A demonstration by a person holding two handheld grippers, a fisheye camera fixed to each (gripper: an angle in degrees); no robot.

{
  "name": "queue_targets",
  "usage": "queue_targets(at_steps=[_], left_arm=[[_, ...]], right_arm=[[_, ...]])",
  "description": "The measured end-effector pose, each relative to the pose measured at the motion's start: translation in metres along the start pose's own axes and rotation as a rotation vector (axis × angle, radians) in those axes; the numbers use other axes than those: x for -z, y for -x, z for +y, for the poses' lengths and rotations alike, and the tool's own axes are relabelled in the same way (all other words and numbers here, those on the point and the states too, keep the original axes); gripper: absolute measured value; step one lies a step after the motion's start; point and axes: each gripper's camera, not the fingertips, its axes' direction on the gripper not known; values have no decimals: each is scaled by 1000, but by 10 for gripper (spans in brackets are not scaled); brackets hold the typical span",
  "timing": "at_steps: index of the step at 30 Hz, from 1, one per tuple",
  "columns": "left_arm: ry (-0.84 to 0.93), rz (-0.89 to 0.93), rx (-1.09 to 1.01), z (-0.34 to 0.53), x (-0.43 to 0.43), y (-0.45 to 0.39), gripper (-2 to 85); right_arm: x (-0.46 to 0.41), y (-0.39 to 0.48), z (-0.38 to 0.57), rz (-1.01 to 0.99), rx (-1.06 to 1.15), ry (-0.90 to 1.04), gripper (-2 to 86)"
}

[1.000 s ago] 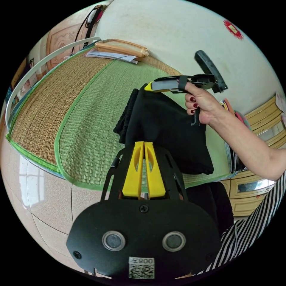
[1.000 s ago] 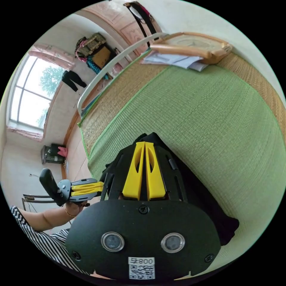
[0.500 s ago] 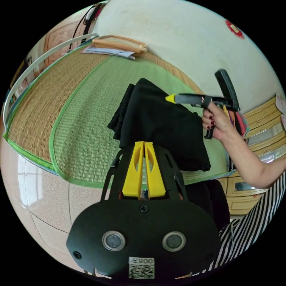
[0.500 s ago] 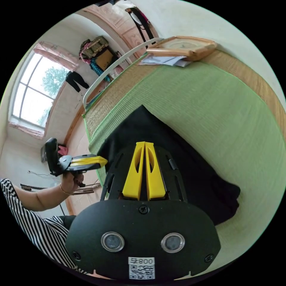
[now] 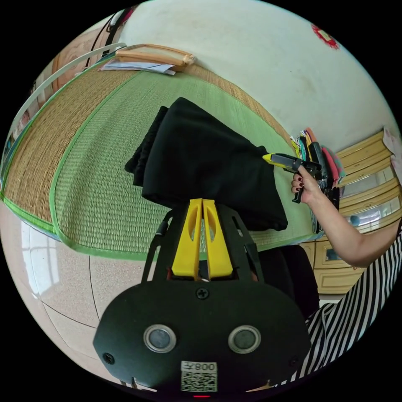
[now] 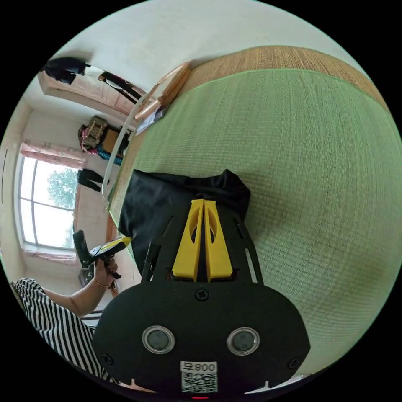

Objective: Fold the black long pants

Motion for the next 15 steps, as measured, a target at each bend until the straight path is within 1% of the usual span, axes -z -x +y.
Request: queue_targets(at_steps=[2,4,7,10,12,15], left_arm=[[6,-25,-35,-4,4,-15,1],[29,-45,-53,-8,2,-24,1],[46,-41,-30,-17,-1,-32,1],[21,-39,-38,-23,6,-46,1],[19,-16,-59,-26,8,-57,1],[26,80,-103,-34,3,-78,1]], right_arm=[[-4,-5,8,16,29,-12,0],[-15,-21,11,45,0,0,0],[-34,-55,17,-89,-94,18,-1],[-30,-56,33,-148,-66,-54,-1],[-39,-51,41,-180,-24,-52,0],[-78,-53,40,-203,4,46,0]])
